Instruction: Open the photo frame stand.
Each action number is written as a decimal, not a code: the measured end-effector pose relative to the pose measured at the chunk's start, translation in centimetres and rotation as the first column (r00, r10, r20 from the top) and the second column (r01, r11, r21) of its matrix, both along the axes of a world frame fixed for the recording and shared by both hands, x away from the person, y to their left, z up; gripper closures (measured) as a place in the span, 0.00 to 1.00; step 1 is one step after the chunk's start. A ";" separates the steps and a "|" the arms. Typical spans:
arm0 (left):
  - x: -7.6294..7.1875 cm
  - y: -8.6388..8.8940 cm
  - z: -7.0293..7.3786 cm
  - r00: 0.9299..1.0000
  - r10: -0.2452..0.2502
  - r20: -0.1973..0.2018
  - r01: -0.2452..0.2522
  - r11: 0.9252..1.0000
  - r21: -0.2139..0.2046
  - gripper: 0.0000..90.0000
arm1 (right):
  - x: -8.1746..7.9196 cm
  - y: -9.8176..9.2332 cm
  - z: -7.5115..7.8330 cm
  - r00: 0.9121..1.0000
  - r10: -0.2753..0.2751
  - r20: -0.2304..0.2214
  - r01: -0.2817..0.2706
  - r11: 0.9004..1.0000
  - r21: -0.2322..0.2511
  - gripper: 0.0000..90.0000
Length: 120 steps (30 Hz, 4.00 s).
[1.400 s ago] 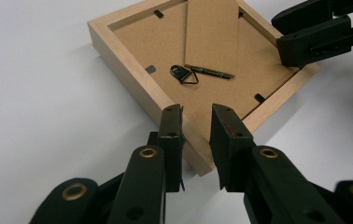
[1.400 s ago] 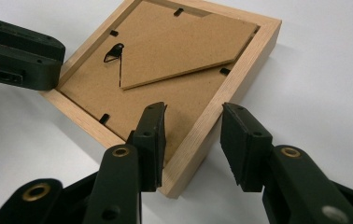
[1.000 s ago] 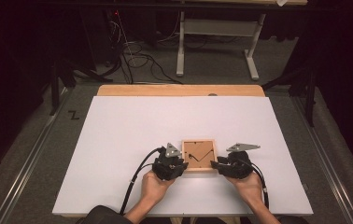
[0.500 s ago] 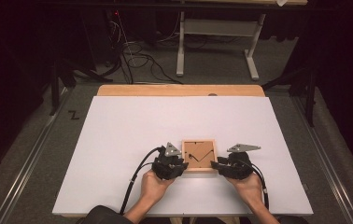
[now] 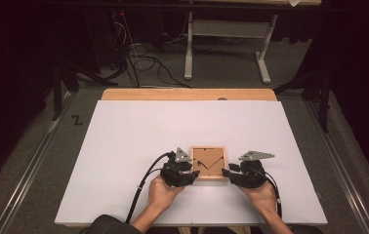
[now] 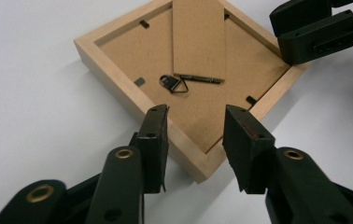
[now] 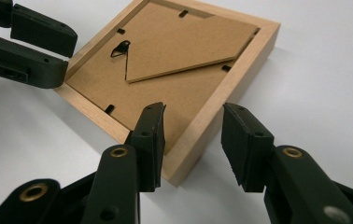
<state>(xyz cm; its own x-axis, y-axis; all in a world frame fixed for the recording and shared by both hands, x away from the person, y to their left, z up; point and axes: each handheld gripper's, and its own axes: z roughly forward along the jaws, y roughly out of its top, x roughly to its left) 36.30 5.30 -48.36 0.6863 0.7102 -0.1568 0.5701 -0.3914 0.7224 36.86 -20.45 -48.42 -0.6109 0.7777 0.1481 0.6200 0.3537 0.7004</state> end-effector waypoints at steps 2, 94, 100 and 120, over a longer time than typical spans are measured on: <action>0.1 -0.2 0.2 1.000 -0.002 0.009 0.002 1.000 0.007 0.64 | 0.0 -0.4 0.2 1.000 -0.007 0.005 0.007 1.000 0.011 0.68; 6.3 -8.2 0.5 0.998 -0.047 0.051 0.038 0.985 0.166 0.56 | 0.4 -1.2 -0.7 0.999 -0.011 -0.044 0.012 1.000 0.013 0.71; 6.4 -8.2 0.5 0.998 -0.046 0.053 0.037 0.986 0.164 0.56 | 0.4 -1.3 -0.6 0.999 -0.011 -0.050 0.012 1.000 0.015 0.70; 6.2 -7.8 1.0 0.997 -0.046 0.057 0.038 0.989 0.145 0.56 | 0.4 -1.3 -0.6 0.999 -0.011 -0.047 0.012 1.000 0.013 0.69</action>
<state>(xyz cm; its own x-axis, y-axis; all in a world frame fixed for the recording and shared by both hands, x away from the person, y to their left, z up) 42.49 -2.54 -47.39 0.7211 0.6927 -0.0126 0.5081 -0.5163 0.6894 37.28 -21.75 -49.07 -0.5944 0.7822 0.1868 0.6559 0.3371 0.6755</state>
